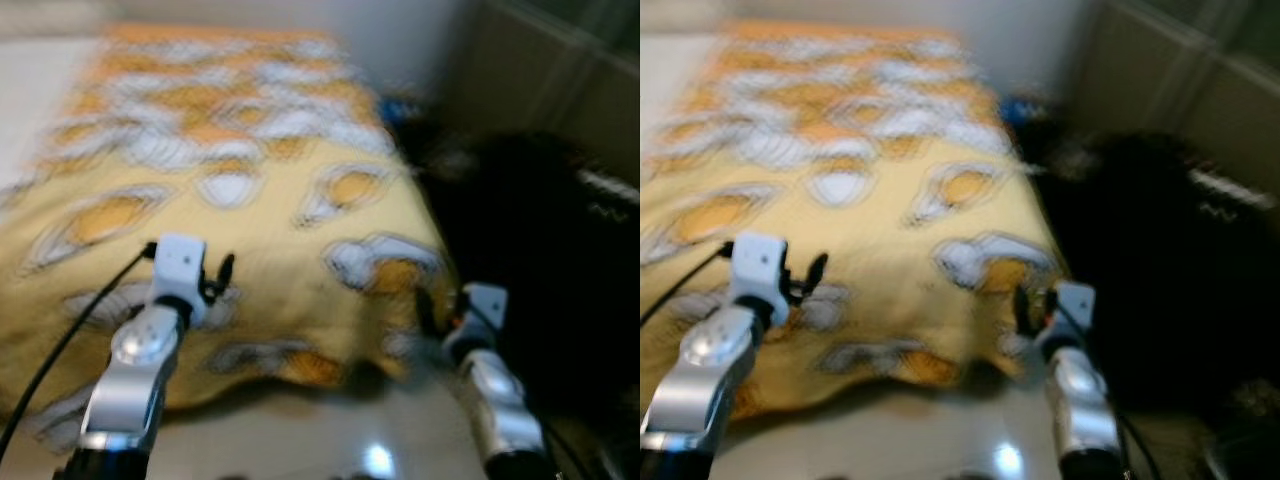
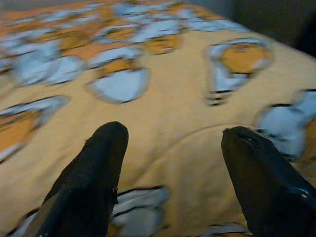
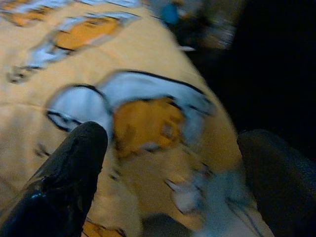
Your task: Clean up the room
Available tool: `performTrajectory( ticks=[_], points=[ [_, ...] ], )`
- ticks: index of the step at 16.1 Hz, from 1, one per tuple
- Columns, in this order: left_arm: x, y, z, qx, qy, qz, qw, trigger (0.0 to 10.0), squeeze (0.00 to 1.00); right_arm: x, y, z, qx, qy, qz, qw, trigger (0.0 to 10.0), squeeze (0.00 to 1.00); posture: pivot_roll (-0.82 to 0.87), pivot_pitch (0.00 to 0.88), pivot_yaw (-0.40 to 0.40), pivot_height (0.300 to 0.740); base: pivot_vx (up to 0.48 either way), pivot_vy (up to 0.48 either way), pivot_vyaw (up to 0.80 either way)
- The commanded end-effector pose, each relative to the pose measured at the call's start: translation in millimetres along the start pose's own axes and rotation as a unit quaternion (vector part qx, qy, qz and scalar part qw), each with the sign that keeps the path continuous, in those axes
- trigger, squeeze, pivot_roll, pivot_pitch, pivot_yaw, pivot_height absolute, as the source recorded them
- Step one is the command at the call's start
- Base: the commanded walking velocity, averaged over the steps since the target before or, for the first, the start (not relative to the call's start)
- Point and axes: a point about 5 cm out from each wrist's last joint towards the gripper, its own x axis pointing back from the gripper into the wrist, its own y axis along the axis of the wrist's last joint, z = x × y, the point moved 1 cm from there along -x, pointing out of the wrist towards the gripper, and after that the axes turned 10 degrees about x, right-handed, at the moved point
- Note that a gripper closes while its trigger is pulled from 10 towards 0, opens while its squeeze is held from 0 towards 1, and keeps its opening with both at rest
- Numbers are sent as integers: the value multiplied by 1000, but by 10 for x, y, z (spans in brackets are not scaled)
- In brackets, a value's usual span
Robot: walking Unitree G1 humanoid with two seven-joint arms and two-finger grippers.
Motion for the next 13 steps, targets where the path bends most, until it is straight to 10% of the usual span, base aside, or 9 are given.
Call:
performTrajectory(
  ticks=[1, 13],
  points=[
    [-19, 34, -14, -6, -1, -7, 1000, 10000, 0, -25, 39, 5, 4, -2, -6, 1000, 10000, 1000, 11, 0, -61, 740, 0, 0, -763],
    [9, -2, -72, 16, -24, -11, 1000, 10000, 0, 1, 112, -97, 2, -49, -36, 998, 10000, 1000, 4, 0, -54, 740, 0, 0, -774]
  ],
)
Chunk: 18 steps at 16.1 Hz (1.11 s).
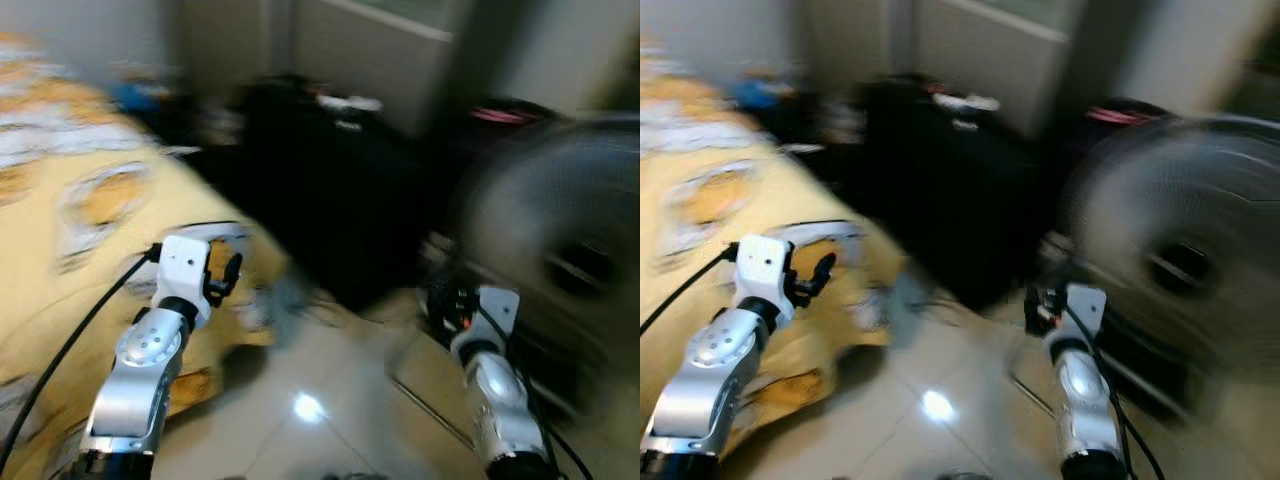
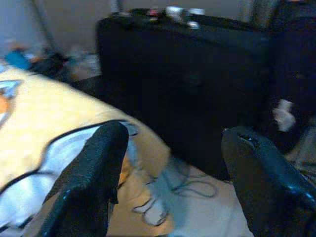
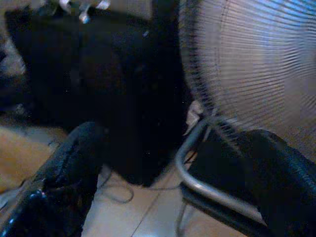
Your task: Clean up the room
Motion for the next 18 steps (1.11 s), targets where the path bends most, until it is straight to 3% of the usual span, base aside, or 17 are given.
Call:
performTrajectory(
  ticks=[1, 3, 7, 9, 10, 11, 18],
  points=[
    [0, 23, -26, 1, -7, -6, 1000, 10000, 0, -3, 25, -2, 2, -2, -1, 1000, 10000, 1000, 4, 0, -54, 740, 0, 0, -781],
    [5, -1, -20, 9, -6, -6, 1000, 10000, 0, 34, 172, 58, 0, -6, -34, 999, 10000, 1000, 4, 0, -55, 740, 0, 0, -781],
    [3, 6, -8, 13, -11, -8, 1000, 10000, 0, 67, 256, 97, 4, -6, -43, 999, 10000, 1000, 4, 0, -57, 740, 0, 0, -781],
    [1, 9, -6, 14, -12, -8, 1000, 10000, 0, 80, 292, 104, 15, -6, -48, 999, 10000, 1000, 2, 0, -57, 740, 0, 0, 0],
    [5, 3, 1, 15, -11, -7, 1000, 10000, 0, 88, 290, 115, 17, -5, -45, 999, 10000, 278, 2, 0, -57, 740, 0, 0, 0],
    [5, 2, 4, 15, -11, -7, 1000, 10000, 0, 87, 290, 111, 16, -5, -42, 999, 10000, 0, 1, 0, -57, 740, 0, 0, 0],
    [-8, 15, 29, 15, -6, -9, 1000, 10000, 0, 70, 300, 81, 29, -9, -38, 999, 10000, 0, -1, 0, -58, 740, 220, 0, -530]
  ],
)
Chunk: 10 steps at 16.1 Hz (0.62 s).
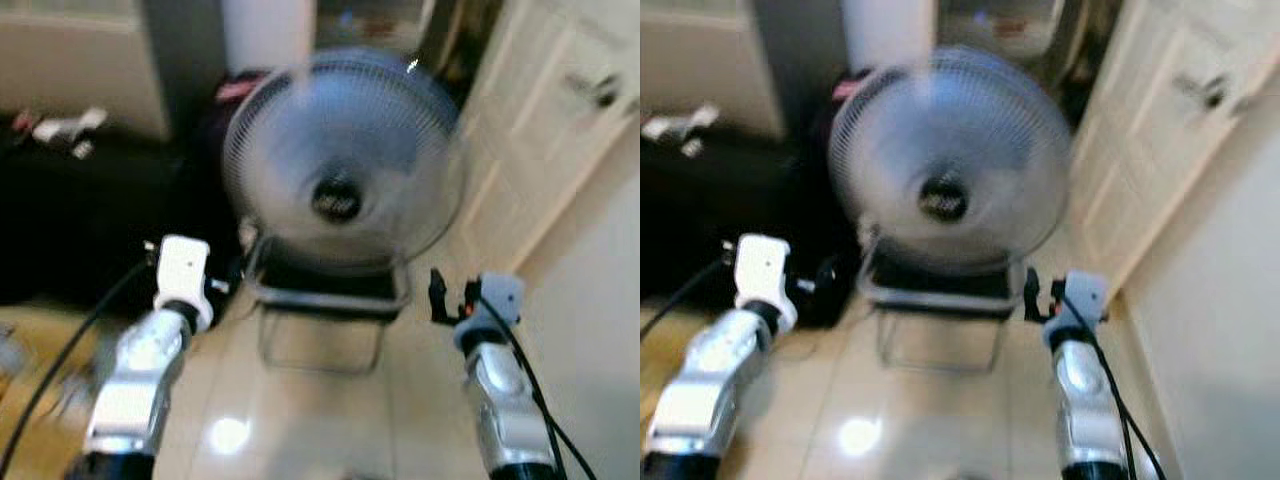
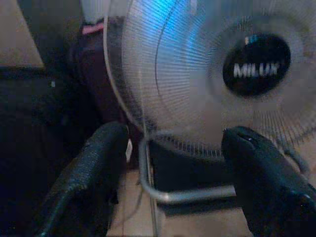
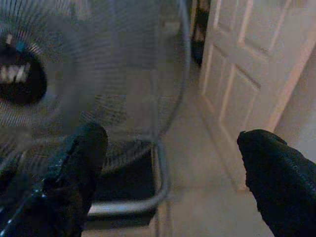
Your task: Clean up the room
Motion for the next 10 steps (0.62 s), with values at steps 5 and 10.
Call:
performTrajectory(
  ticks=[5, 10],
  points=[
    [13, 20, 79, -4, 15, -3, 1000, 10000, 0, -41, 64, 55, 3, 11, -12, 1000, 10000, 0, -3, 0, -58, 740, 290, 0, 0],
    [-9, 40, 114, -22, 33, -8, 999, 10000, 0, -92, 57, 162, 21, 32, 0, 999, 10000, 0, -1, 0, -59, 740, 58, 0, 0]
  ],
)
